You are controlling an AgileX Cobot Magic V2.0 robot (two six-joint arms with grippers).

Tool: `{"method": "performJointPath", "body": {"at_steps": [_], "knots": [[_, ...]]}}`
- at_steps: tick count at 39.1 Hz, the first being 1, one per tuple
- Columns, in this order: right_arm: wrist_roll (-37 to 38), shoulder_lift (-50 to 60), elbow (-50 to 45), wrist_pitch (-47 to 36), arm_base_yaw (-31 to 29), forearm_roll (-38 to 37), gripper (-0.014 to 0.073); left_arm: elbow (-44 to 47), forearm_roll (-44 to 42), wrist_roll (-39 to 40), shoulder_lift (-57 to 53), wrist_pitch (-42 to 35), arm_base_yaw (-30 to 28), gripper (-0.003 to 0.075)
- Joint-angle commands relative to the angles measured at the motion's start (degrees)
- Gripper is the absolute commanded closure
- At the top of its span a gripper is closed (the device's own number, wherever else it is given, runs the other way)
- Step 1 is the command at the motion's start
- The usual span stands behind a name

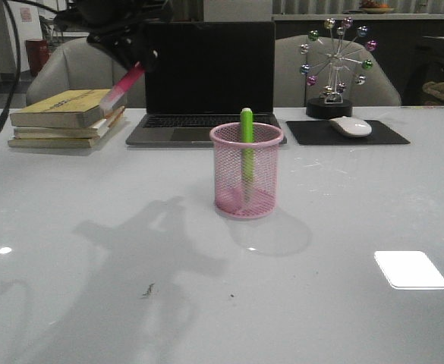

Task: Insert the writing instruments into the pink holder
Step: 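Lift the pink highlighter with the left gripper over the holder, then lower the pink highlighter into the holder and open the left gripper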

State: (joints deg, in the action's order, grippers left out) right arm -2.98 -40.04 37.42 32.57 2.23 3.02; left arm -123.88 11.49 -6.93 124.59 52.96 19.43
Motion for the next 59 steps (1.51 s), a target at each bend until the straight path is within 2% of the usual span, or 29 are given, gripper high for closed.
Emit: {"method": "performJointPath", "body": {"at_steps": [1,8,15,20,33,41,50,59], "knots": [[-0.5,0.3,1.0,-4.0,-0.4,0.1,0.0207,-2.6,1.6,0.0,-5.1,-7.3,2.3,0.0629],[-0.5,0.3,-0.4,-3.8,-0.4,0.1,0.0207,-2.5,3.1,0.0,-5.4,-17.4,6.8,0.0629],[-0.5,0.3,-0.8,-4.0,-0.4,0.0,0.0207,-2.1,3.1,0.0,-5.4,-23.0,11.6,0.0629],[-0.5,0.3,-0.8,-4.4,-0.4,-2.0,0.0207,2.1,3.3,0.0,-5.4,-31.0,14.5,0.0629],[-0.5,0.3,-0.8,-5.2,-0.4,-4.0,0.0207,14.2,5.3,0.0,-5.4,-41.6,19.7,0.0629],[-0.5,0.3,-0.8,-5.3,-0.4,-4.0,0.0207,16.8,5.0,0.0,-6.3,-43.7,21.2,0.0629],[-0.5,0.3,-0.8,-5.3,-0.4,-4.0,0.0207,16.8,4.1,0.0,-7.2,-36.4,21.0,0.0629],[-0.5,0.3,-0.8,-5.3,-0.4,-4.0,0.0207,16.8,4.1,0.0,-7.5,-34.9,20.7,0.0629]]}}
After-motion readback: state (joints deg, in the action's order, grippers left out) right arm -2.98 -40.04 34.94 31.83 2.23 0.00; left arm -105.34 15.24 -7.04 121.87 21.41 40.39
